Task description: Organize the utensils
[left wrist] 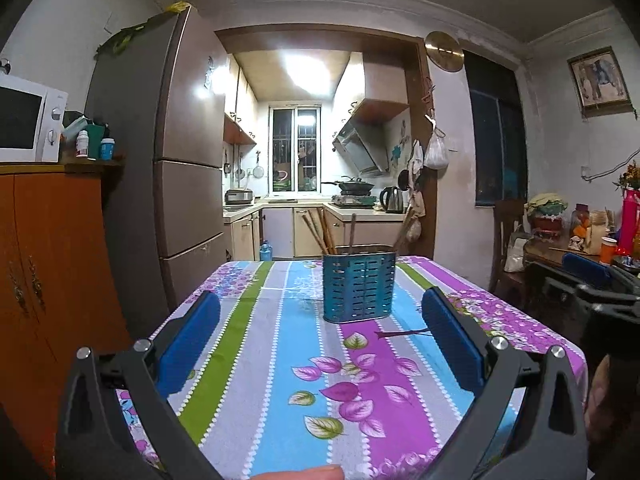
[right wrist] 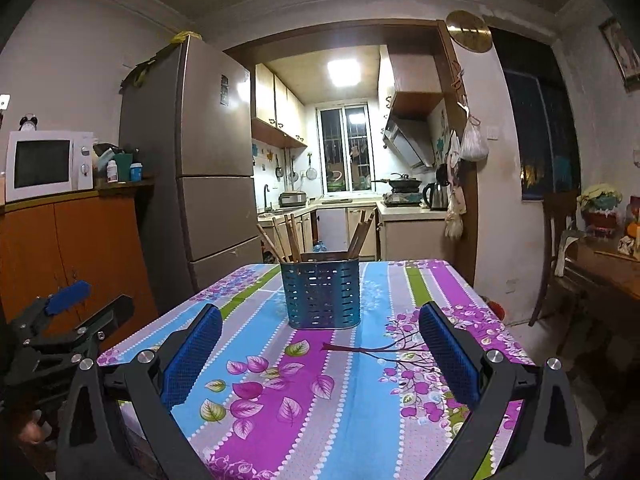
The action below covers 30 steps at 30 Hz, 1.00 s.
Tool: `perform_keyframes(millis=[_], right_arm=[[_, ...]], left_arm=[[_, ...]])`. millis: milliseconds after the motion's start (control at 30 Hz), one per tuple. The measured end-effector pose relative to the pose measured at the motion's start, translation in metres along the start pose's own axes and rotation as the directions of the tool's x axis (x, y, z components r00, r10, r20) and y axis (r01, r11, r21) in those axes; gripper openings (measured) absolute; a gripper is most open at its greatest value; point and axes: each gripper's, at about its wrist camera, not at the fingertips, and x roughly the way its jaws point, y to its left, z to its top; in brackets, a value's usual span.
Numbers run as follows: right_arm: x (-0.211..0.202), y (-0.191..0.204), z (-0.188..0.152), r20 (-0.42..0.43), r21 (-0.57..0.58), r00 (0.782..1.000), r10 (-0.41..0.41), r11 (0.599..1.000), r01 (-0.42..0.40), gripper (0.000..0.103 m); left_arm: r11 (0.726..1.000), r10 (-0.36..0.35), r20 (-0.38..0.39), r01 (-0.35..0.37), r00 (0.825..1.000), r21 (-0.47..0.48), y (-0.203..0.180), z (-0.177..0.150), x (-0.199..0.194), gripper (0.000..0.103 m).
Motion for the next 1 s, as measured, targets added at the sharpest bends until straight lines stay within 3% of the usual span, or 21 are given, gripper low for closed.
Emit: perform_keyframes(millis=[300,500,1000], right_arm=[[-0.035,0.003,-0.024,0.11,-0.024,0.993,-0.039,0.999,0.042,0.098],[-0.05,-0.001,-0.045,0.101,-0.024,0.993,-0.065,0.997,0.068,0.098],[-0.068,0.002,-0.076,0.131,-0.064,0.989,-0.071,0.995,0.08,0.098]], left_arm=[[1.0,-0.01,0.059,0.009,0.998,0.015,-0.015,-0.012,-0.023,0.098],[1.0,-0.007,0.102,0.006,0.995,0.016,-0.016,-0.028,-0.037,0.098],[0.998,0.022,0.105,-0.028,0.994,0.057,-0.027,-0.064,-0.042,0.098]])
